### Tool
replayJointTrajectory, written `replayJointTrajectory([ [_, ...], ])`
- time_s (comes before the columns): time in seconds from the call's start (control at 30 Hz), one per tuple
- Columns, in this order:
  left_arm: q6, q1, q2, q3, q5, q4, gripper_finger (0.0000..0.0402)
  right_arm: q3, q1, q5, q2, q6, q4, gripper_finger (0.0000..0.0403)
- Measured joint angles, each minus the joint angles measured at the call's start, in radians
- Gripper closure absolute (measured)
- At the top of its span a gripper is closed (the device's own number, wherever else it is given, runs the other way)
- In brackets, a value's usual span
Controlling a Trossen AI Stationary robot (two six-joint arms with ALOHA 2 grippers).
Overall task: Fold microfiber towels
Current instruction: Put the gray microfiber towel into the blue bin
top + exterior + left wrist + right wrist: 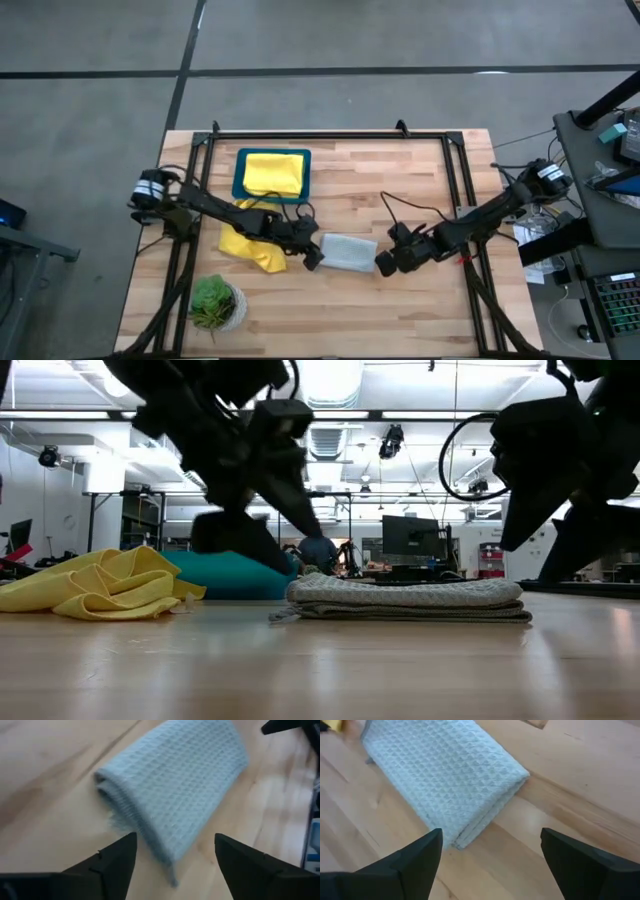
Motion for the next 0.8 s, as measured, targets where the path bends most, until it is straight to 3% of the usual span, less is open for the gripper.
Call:
replayJointTrajectory([
  [0.47,-0.027,0.002,0.130,0.008,-0.002,0.186,0.0148,-0.002,-0.007,0.011,0.180,-0.074,0.229,0.0086],
  [0.6,-0.023,0.001,0.134,0.008,-0.024,0.193,0.0161,0.000,-0.017,0.026,0.209,-0.109,0.270,0.0114],
  [0.8,-0.001,-0.005,0.136,0.007,-0.049,0.188,0.0219,-0.005,-0.022,0.072,0.204,-0.132,0.277,0.0193],
])
